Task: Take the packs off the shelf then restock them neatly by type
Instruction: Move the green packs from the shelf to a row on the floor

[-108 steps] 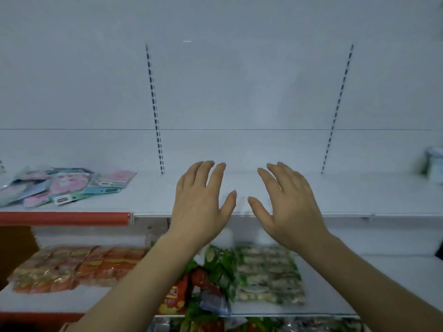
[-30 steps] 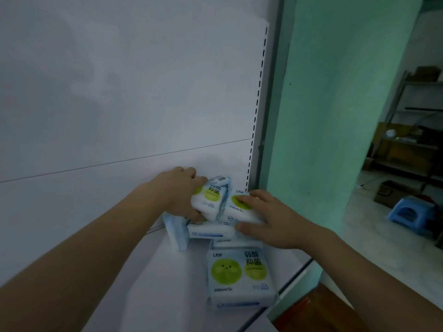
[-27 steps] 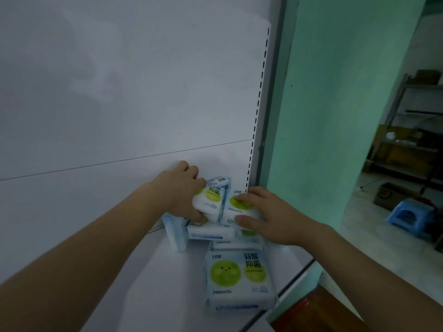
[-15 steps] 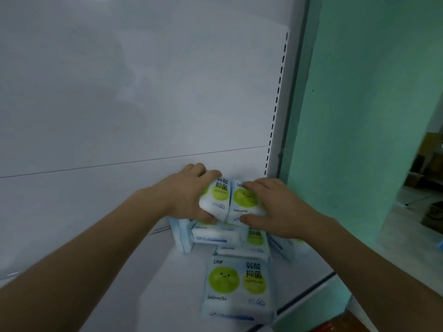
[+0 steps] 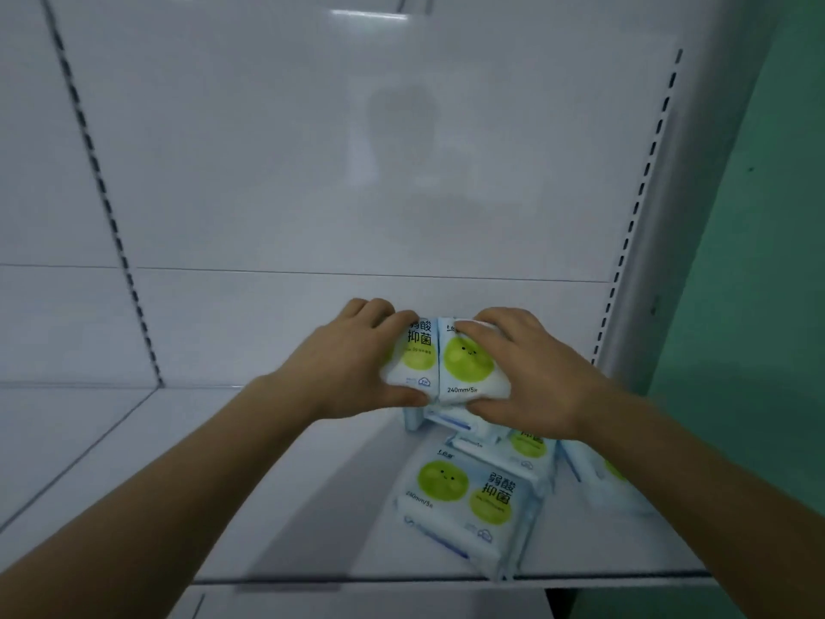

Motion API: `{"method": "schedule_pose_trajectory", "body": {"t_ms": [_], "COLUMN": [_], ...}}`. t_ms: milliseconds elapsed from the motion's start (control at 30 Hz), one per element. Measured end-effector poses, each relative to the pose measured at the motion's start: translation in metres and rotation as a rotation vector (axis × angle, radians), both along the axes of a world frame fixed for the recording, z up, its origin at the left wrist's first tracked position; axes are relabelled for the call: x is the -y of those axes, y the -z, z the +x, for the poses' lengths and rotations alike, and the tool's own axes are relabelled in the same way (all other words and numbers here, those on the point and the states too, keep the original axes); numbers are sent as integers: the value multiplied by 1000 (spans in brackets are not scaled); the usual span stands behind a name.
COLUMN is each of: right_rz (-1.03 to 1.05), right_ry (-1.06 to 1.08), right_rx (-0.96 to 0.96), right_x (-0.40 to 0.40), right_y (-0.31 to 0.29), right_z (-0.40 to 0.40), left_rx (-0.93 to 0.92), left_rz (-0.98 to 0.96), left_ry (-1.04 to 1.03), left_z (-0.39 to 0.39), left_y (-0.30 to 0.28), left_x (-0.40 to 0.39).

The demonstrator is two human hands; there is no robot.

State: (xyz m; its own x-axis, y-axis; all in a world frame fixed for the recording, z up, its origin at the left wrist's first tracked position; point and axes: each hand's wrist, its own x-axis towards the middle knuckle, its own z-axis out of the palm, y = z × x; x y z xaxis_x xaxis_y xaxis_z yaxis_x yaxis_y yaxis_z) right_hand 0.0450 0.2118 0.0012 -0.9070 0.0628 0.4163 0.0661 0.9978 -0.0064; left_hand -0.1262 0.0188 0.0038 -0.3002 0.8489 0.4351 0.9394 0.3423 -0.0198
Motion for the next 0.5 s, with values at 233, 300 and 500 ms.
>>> {"method": "schedule_pose_trajectory", "body": {"t_ms": [233,300,500], "right_rz": [58,79,105], "right_ry": [-186,-259,-492], "right_rx": [-54,-57,-89], "right_x": [75,108,233], "right_y": [-4,-6,-7], "right_z": [-49,-68,-118], "left_rx": [2,6,-28], "left_rz": [41,44,21], "left_ry": [-202,-273,-539], "left_z": [3,0,2], "left_y": [-5,-2,6], "left_x": [103,144,283]}}
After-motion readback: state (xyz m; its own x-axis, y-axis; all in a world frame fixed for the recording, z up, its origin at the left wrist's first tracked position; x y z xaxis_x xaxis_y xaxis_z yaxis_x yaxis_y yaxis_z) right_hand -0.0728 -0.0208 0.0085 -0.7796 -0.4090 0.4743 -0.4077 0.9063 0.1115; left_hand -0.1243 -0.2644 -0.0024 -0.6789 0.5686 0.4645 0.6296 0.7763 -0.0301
